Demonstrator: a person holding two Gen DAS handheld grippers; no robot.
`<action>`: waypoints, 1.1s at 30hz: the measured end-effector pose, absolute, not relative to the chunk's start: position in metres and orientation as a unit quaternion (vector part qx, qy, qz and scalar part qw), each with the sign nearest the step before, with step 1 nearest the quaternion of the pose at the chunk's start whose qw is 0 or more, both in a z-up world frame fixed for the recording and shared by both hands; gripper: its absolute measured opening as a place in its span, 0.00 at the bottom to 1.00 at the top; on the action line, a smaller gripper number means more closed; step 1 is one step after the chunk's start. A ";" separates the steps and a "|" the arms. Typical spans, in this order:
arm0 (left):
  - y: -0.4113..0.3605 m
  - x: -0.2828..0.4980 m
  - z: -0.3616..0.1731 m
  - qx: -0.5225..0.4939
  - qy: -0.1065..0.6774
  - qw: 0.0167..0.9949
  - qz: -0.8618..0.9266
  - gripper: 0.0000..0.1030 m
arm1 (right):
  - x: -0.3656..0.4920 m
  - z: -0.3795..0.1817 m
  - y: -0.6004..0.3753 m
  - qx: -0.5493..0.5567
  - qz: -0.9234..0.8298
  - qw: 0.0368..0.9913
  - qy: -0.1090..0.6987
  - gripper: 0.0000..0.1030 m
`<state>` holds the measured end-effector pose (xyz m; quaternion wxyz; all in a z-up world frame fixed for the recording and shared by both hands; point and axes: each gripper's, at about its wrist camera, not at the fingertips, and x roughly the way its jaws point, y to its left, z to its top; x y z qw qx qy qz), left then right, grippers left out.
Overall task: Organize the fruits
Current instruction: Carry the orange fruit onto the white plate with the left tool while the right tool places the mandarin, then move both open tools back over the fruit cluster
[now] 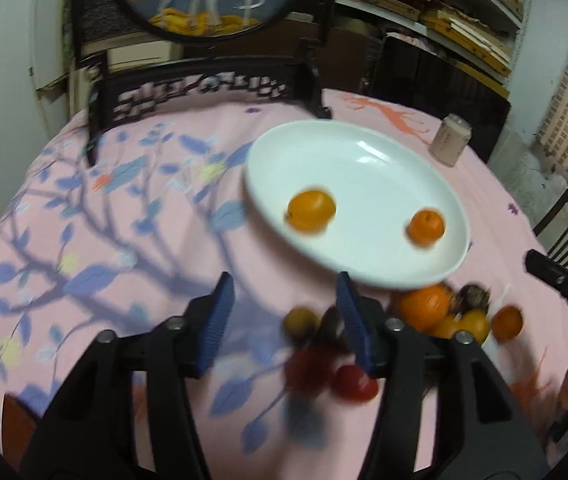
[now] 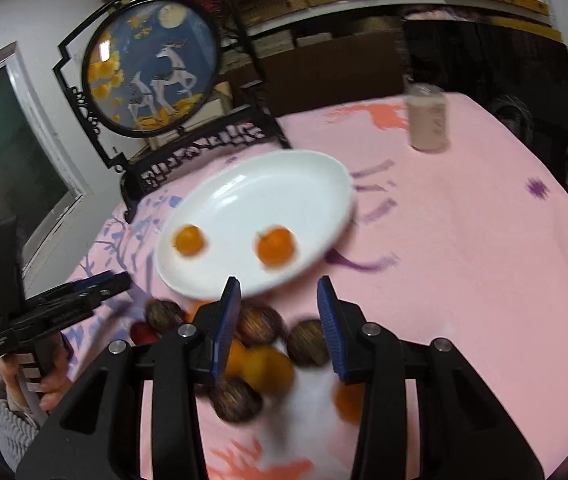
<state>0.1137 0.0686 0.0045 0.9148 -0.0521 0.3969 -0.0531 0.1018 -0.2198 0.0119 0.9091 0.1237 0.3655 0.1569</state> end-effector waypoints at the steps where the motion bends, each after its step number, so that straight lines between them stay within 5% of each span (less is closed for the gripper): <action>1: 0.071 0.106 0.000 -0.046 0.400 0.914 -0.045 0.60 | 0.098 0.008 -0.226 0.131 0.153 0.908 0.368 0.43; 13: 0.049 0.087 -0.005 0.004 0.387 0.920 -0.064 0.76 | 0.080 -0.002 -0.244 0.147 0.122 0.907 0.376 0.56; 33: 0.050 0.114 -0.007 -0.010 0.408 0.909 -0.083 0.77 | 0.166 -0.018 -0.145 0.108 0.278 0.814 0.499 0.56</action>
